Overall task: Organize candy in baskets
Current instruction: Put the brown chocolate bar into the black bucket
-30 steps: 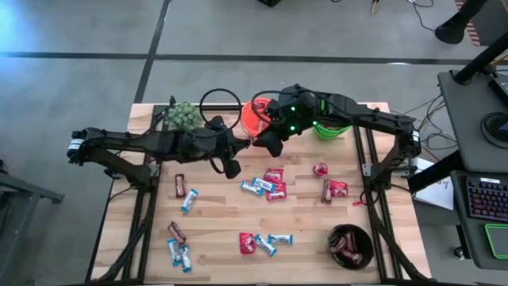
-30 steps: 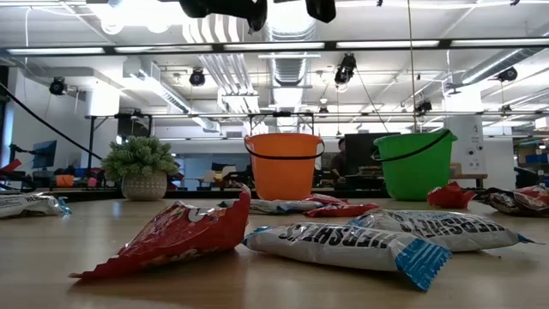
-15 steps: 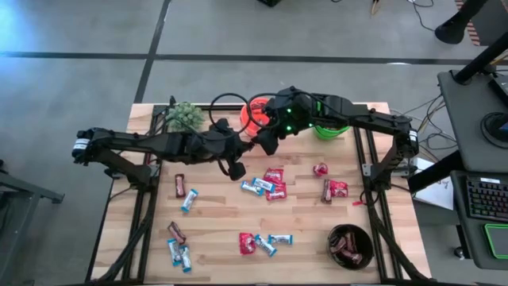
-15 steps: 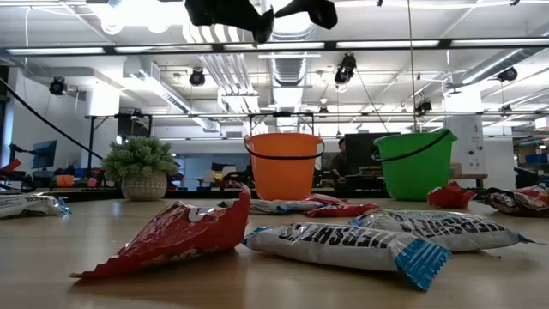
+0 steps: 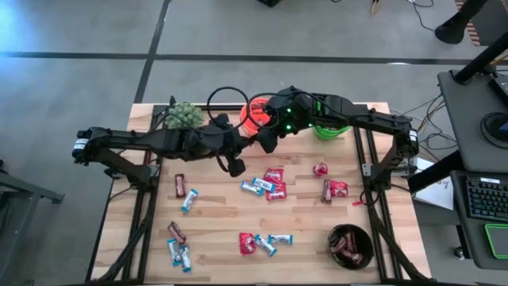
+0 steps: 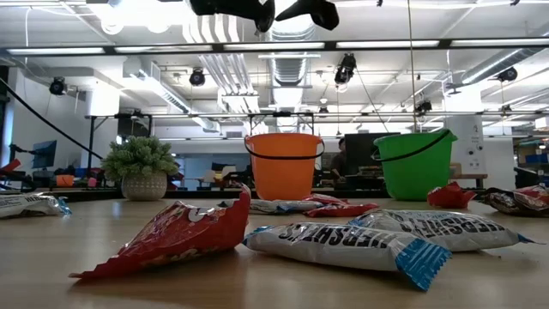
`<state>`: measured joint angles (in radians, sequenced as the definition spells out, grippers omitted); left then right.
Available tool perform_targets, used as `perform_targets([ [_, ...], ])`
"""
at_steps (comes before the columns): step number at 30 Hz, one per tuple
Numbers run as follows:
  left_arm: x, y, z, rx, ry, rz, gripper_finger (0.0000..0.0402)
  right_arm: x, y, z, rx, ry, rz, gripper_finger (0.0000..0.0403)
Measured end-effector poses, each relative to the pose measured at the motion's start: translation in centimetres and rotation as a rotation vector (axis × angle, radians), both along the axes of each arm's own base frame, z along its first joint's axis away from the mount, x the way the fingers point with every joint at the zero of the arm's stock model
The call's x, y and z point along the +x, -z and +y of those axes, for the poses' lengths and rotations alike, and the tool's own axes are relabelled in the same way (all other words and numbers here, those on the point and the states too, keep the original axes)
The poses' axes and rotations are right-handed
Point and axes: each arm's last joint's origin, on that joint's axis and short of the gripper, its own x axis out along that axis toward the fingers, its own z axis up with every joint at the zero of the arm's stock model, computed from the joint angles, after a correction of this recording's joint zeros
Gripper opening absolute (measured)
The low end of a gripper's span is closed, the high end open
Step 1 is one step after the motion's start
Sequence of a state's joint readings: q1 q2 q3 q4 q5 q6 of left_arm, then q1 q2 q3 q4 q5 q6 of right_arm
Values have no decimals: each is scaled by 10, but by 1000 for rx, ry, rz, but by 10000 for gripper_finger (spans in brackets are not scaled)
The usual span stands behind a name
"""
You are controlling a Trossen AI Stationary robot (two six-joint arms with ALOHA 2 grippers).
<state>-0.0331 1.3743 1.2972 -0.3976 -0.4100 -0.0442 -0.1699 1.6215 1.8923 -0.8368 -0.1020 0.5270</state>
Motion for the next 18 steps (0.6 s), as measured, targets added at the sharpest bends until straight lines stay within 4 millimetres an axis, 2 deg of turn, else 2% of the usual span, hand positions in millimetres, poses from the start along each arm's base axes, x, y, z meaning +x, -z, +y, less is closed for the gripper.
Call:
perform_targets([
  [13,0,0,2,31,8,16,0,15,16,-2,12,-10,36,189],
  [18,-1,2,2,30,9,41,0,15,16,-2,8,-5,39,141],
])
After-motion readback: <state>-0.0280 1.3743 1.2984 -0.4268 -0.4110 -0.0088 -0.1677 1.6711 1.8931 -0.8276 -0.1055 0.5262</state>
